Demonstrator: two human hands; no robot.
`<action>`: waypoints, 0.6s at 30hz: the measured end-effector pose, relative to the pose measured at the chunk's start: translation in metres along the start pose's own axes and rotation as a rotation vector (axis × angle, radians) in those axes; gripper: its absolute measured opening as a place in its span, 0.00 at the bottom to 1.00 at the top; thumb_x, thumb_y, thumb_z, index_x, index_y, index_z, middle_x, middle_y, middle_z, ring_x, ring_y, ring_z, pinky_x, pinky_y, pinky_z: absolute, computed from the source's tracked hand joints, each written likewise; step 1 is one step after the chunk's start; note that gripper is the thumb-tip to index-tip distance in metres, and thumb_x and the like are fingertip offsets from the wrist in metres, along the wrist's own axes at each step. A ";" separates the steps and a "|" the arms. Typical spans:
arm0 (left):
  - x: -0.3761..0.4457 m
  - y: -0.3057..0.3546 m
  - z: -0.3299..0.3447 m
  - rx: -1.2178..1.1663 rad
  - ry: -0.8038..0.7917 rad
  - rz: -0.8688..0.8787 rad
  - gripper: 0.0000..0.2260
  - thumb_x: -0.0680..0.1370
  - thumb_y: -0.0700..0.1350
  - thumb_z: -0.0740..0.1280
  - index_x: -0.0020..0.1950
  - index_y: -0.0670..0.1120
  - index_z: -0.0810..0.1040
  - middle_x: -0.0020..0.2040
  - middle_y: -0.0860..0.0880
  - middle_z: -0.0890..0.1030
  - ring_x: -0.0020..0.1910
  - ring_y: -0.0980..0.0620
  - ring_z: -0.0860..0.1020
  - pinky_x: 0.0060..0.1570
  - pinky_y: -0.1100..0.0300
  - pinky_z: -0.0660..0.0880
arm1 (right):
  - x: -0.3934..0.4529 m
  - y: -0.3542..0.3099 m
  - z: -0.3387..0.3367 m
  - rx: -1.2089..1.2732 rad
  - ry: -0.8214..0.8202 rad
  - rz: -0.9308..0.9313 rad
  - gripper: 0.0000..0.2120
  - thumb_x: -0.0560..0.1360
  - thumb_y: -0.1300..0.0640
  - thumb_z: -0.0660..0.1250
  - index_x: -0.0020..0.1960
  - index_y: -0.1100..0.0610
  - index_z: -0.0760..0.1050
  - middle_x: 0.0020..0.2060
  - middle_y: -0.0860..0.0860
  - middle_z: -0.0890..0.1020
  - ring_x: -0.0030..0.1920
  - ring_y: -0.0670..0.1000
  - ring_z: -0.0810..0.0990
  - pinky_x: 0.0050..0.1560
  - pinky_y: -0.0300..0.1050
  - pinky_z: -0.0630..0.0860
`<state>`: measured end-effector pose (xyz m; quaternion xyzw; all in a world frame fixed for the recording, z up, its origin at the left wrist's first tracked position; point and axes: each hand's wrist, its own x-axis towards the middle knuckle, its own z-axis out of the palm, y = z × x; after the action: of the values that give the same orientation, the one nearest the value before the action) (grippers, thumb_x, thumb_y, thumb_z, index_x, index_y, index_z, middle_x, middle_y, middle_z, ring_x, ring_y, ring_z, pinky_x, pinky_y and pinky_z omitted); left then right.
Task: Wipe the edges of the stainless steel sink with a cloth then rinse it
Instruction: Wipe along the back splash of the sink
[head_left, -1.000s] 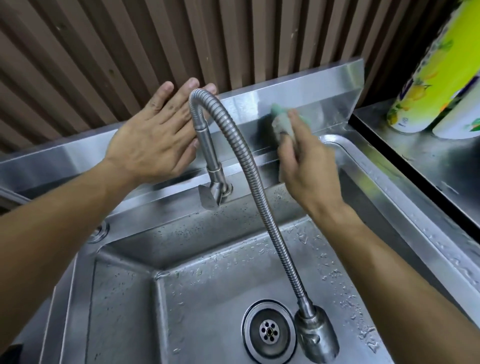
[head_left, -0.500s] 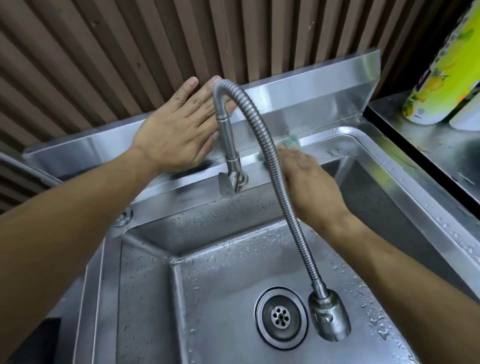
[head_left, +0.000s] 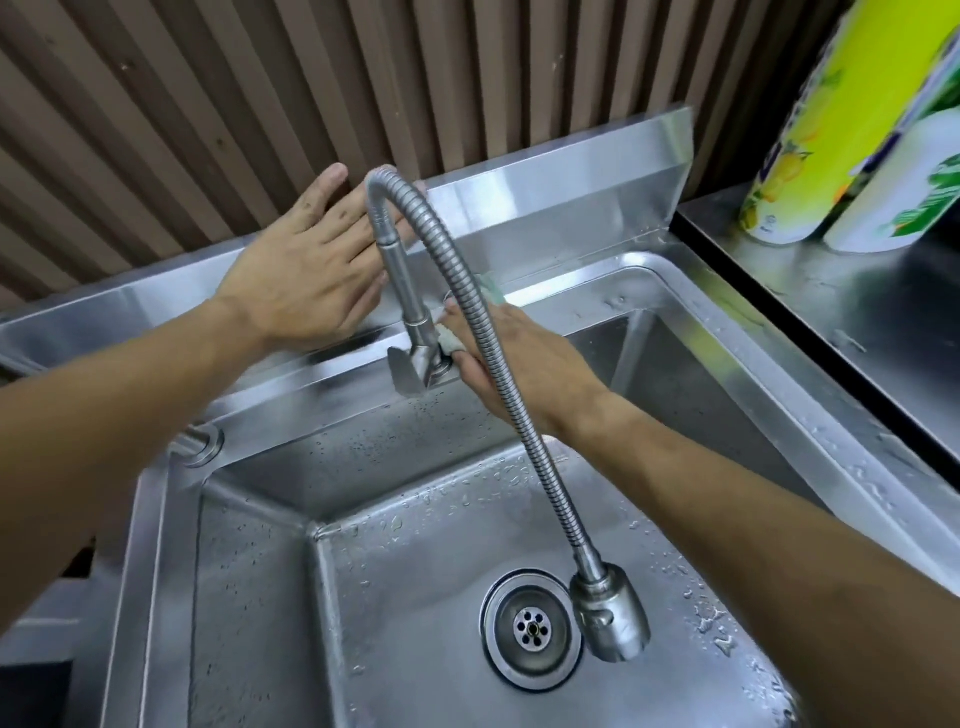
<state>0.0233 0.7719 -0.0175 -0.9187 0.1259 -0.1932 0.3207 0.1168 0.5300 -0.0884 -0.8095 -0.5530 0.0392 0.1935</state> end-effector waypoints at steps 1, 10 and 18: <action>0.002 -0.004 -0.002 -0.026 0.005 0.028 0.28 0.86 0.51 0.50 0.84 0.40 0.54 0.84 0.39 0.57 0.84 0.40 0.52 0.82 0.44 0.42 | 0.002 -0.001 -0.002 0.033 0.008 0.026 0.21 0.88 0.52 0.51 0.79 0.52 0.63 0.80 0.51 0.65 0.81 0.52 0.61 0.81 0.47 0.54; 0.045 -0.015 -0.006 -0.139 -0.038 0.189 0.28 0.84 0.48 0.53 0.84 0.43 0.57 0.84 0.44 0.58 0.83 0.42 0.55 0.83 0.50 0.45 | 0.003 0.019 0.003 0.054 0.271 0.460 0.21 0.87 0.53 0.53 0.78 0.55 0.66 0.78 0.53 0.69 0.81 0.54 0.62 0.80 0.52 0.59; 0.051 -0.020 0.004 -0.128 -0.018 0.211 0.26 0.87 0.49 0.51 0.84 0.42 0.57 0.85 0.45 0.57 0.84 0.43 0.54 0.83 0.47 0.48 | 0.016 0.007 -0.006 0.721 0.863 0.635 0.17 0.86 0.53 0.55 0.73 0.50 0.71 0.67 0.50 0.80 0.67 0.55 0.78 0.66 0.56 0.76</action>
<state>0.0724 0.7715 0.0067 -0.9206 0.2309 -0.1419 0.2811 0.1308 0.5410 -0.0830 -0.7609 -0.1110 -0.0511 0.6372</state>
